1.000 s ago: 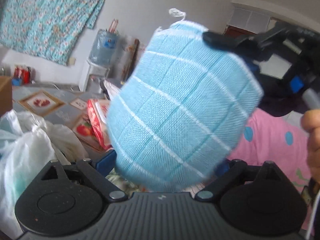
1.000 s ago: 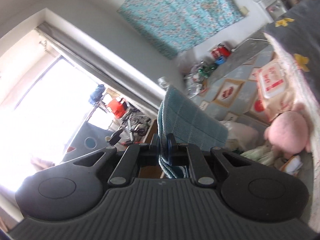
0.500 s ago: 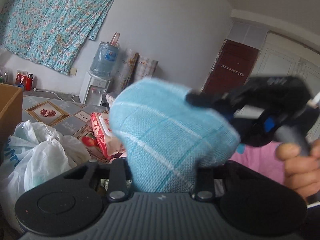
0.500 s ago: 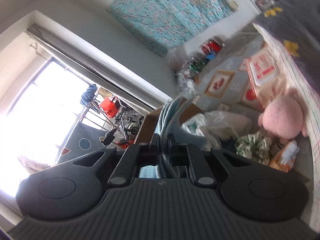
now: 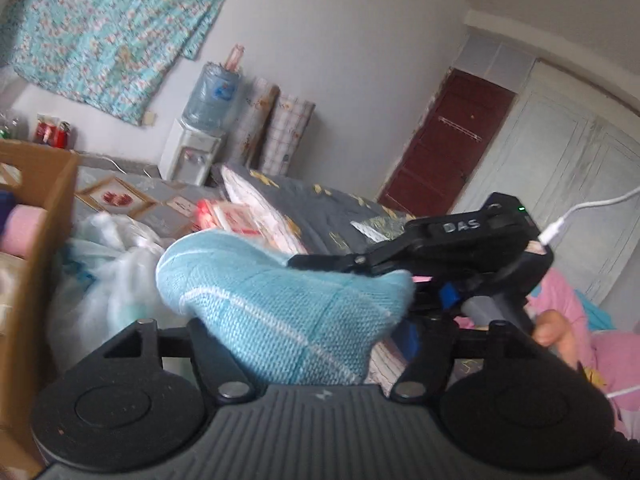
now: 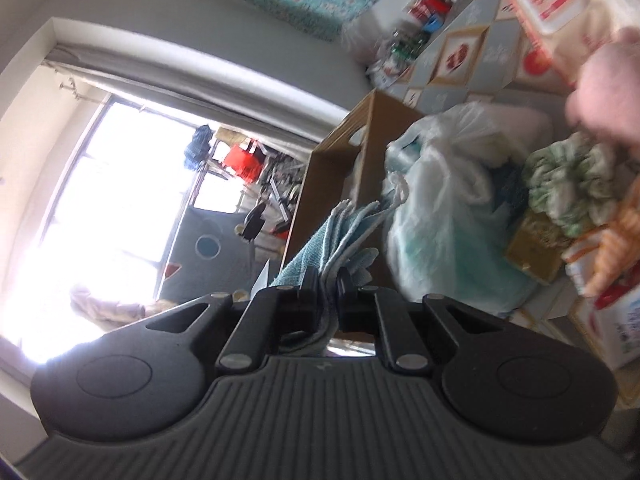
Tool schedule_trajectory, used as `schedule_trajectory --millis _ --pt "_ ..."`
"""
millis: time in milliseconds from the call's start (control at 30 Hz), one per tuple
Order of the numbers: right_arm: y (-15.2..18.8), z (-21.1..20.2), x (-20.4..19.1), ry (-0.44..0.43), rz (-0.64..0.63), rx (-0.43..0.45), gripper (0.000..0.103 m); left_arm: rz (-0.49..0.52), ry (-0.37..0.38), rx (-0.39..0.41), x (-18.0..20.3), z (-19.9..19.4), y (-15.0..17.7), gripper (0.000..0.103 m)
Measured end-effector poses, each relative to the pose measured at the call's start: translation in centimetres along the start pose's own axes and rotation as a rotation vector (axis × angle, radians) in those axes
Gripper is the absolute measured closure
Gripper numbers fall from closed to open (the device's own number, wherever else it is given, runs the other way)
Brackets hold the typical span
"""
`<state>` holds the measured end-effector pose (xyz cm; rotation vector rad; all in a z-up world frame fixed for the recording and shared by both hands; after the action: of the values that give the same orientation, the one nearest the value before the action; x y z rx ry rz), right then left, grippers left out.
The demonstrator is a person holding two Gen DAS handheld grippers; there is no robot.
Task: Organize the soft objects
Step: 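Lift the towel with the right gripper and carry it over the cardboard box, then lower the towel into the cardboard box and open the right gripper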
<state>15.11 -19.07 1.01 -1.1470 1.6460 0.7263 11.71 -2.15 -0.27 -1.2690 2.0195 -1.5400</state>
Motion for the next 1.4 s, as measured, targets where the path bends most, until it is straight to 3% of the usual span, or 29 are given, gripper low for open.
schedule_trajectory --millis 267,433,633,833,1100,1267,1400 --pt "0.6 10.4 -5.2 0.007 -0.088 -0.150 0.094 -0.046 -0.155 -0.018 -6.2 -6.5 -1.4 0.034" --pt "-0.5 18.2 -8.5 0.080 -0.166 -0.211 0.094 -0.092 -0.264 -0.082 -12.6 -8.6 -2.7 0.034" --pt "-3.2 29.1 -9.2 0.239 -0.233 -0.242 0.093 -0.157 -0.378 -0.230 -21.5 -7.7 -3.0 0.034" --pt "-5.4 38.6 -5.7 0.378 -0.216 -0.273 0.092 -0.196 -0.510 -0.410 -29.5 -5.4 -0.9 0.034" --pt "-5.7 44.5 -0.9 0.457 -0.130 -0.318 0.092 -0.288 -0.602 -0.568 -34.4 -4.7 2.0 0.032" --pt "-5.3 46.1 0.5 0.492 -0.116 -0.319 0.092 -0.302 -0.634 -0.597 -34.7 -6.0 3.0 0.018" --pt "-5.4 46.6 0.9 0.502 -0.127 -0.301 0.090 -0.300 -0.636 -0.589 -34.1 -7.1 2.8 0.017"
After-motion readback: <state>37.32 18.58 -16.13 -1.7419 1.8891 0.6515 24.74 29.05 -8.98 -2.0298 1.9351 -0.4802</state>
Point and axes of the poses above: each gripper's, at about its wrist camera, not at the fingertips, and z roughly the way its jaws point, x to its right, y to its underside, the point moved 7 cm from there along z, roughly the way its jaws point, and after that the axes turned 13 degrees about z, right-handed, at the moved point
